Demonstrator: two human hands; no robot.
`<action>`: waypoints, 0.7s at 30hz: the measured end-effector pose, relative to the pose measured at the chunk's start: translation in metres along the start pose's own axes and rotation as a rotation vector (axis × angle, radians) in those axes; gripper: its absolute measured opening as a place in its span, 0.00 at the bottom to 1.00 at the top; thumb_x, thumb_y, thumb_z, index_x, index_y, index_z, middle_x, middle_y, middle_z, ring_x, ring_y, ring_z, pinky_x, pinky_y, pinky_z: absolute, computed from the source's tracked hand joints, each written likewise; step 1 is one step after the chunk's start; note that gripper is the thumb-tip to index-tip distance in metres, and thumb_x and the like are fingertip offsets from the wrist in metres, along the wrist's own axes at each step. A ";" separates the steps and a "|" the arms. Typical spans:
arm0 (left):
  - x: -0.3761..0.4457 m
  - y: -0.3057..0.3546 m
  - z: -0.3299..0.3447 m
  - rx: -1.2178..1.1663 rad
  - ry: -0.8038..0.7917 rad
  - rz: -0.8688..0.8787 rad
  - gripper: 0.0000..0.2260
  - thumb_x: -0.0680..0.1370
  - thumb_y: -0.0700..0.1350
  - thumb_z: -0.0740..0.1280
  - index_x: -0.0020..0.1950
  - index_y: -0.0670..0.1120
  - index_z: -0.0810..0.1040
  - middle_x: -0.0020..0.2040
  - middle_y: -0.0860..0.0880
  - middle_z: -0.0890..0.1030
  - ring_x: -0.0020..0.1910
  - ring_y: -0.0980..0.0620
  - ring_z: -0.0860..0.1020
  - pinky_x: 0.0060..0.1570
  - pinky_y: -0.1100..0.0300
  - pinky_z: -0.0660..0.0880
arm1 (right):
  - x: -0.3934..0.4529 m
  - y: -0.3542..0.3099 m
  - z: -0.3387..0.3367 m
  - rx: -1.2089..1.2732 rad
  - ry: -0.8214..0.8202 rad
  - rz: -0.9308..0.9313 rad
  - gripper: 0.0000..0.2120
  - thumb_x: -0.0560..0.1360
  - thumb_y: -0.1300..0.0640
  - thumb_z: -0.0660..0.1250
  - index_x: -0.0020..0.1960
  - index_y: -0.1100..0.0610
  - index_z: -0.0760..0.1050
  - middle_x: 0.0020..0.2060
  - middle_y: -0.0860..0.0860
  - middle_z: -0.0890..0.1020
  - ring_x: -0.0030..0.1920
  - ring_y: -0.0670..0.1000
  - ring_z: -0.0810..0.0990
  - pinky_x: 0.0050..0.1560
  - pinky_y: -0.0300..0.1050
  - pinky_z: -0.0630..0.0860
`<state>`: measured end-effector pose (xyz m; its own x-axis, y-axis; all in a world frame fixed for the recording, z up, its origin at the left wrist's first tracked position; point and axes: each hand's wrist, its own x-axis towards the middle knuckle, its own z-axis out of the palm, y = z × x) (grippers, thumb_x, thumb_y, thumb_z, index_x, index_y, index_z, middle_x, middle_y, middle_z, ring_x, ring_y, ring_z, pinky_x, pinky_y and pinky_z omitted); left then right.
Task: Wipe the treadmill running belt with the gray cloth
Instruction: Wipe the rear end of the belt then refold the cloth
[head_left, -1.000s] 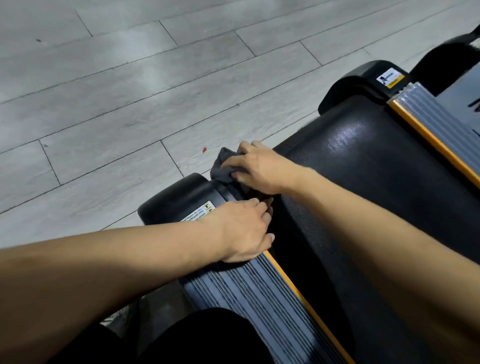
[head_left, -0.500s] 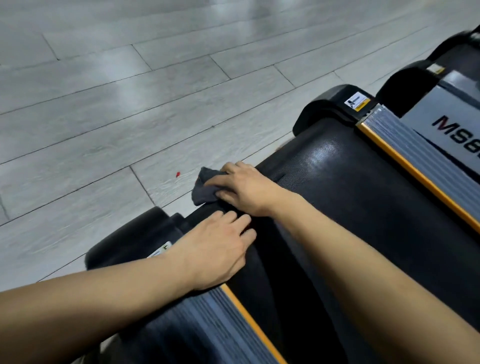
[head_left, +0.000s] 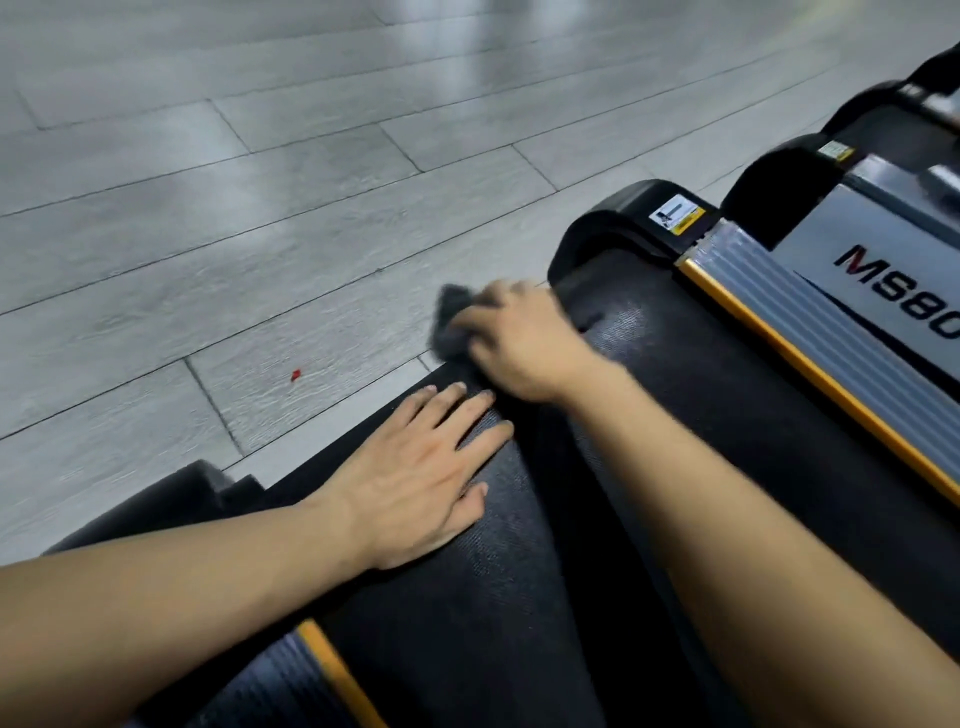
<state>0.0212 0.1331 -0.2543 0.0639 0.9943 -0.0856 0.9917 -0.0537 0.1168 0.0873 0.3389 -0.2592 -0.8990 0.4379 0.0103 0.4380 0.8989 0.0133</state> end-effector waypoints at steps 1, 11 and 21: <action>0.004 0.002 0.004 -0.020 0.017 -0.009 0.25 0.79 0.58 0.57 0.73 0.49 0.73 0.72 0.42 0.74 0.71 0.39 0.72 0.72 0.42 0.68 | -0.001 -0.014 0.001 0.023 -0.013 -0.098 0.16 0.75 0.48 0.60 0.61 0.45 0.79 0.55 0.55 0.78 0.53 0.61 0.75 0.56 0.54 0.71; -0.002 0.005 0.016 -0.168 0.092 -0.057 0.27 0.82 0.60 0.51 0.81 0.55 0.58 0.83 0.49 0.57 0.82 0.47 0.51 0.79 0.54 0.37 | 0.021 0.164 0.001 -0.079 0.085 0.454 0.19 0.82 0.50 0.57 0.71 0.47 0.70 0.66 0.61 0.71 0.62 0.68 0.70 0.64 0.61 0.69; 0.001 0.007 0.017 -0.117 0.063 -0.063 0.27 0.81 0.59 0.55 0.79 0.52 0.65 0.80 0.46 0.64 0.80 0.43 0.60 0.79 0.44 0.56 | -0.048 0.027 0.012 0.145 0.217 0.069 0.21 0.77 0.49 0.57 0.68 0.47 0.75 0.59 0.57 0.76 0.51 0.62 0.73 0.54 0.56 0.72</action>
<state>0.0306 0.1317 -0.2702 -0.0084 0.9994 -0.0347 0.9736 0.0161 0.2276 0.1423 0.3420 -0.2716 -0.8386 0.4983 0.2202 0.4790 0.8670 -0.1378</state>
